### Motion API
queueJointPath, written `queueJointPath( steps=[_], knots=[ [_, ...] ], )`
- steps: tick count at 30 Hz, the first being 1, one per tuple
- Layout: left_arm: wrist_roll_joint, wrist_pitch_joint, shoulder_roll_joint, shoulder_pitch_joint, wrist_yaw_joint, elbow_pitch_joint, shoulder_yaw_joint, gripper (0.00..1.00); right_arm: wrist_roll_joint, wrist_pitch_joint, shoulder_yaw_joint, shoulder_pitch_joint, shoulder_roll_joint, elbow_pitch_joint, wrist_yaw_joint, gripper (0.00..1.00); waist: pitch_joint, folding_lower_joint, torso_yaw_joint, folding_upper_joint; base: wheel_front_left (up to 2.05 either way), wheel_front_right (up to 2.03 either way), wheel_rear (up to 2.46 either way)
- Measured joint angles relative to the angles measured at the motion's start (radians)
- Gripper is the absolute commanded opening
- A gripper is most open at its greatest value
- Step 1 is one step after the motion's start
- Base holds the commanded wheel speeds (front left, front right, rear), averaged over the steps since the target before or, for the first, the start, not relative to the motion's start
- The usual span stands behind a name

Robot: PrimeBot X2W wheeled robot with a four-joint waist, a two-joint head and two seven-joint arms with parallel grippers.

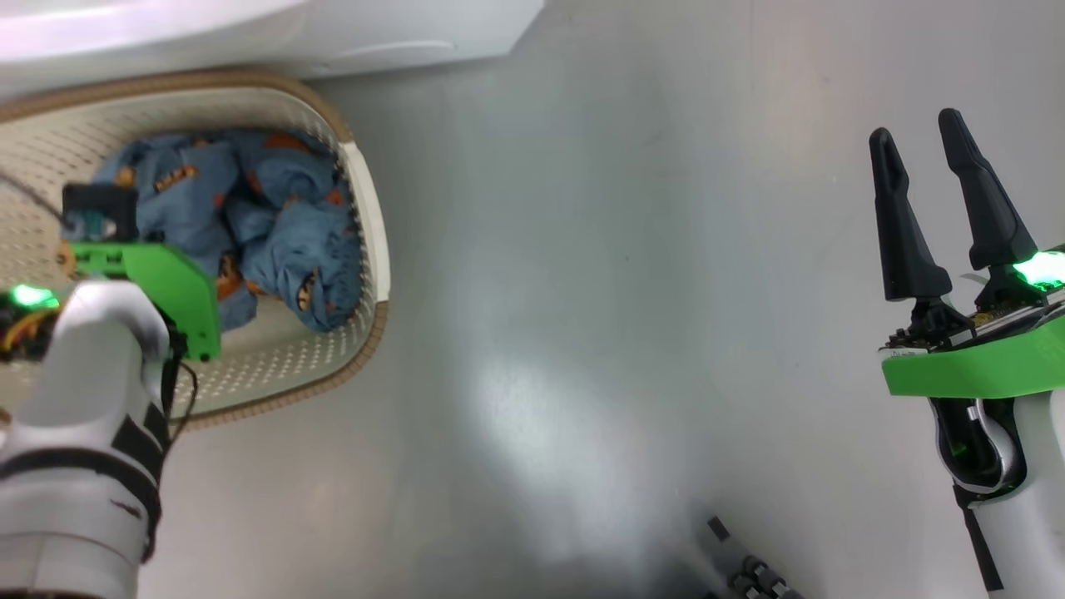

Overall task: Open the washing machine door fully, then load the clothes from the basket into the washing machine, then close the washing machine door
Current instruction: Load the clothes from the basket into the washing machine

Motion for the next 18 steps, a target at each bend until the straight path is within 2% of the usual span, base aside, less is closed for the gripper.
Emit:
queueJointPath(
  steps=[5, 10, 18],
  knots=[
    [-0.051, -0.077, -0.021, 0.052, -0.011, 0.001, 0.035, 0.0, -0.002, 0.0, -0.002, 0.023, -0.012, 0.012, 0.0, 1.0, -0.063, -0.0001, 0.018, 0.0, 0.0, 0.0, 0.0],
    [-0.078, -0.103, -0.053, 0.116, -0.034, -0.031, 0.045, 0.0, -0.002, 0.0, -0.021, 0.081, -0.019, 0.03, 0.0, 1.0, -0.134, -0.0001, 0.037, 0.0, 0.0, 0.0, 0.0],
    [-0.086, -0.104, -0.059, 0.302, -0.043, -0.299, 0.084, 0.0, -0.007, 0.0, -0.033, 0.164, -0.027, 0.055, 0.0, 1.0, -0.257, -0.0001, 0.068, 0.0, 0.0, 0.0, 0.0]
  ],
)
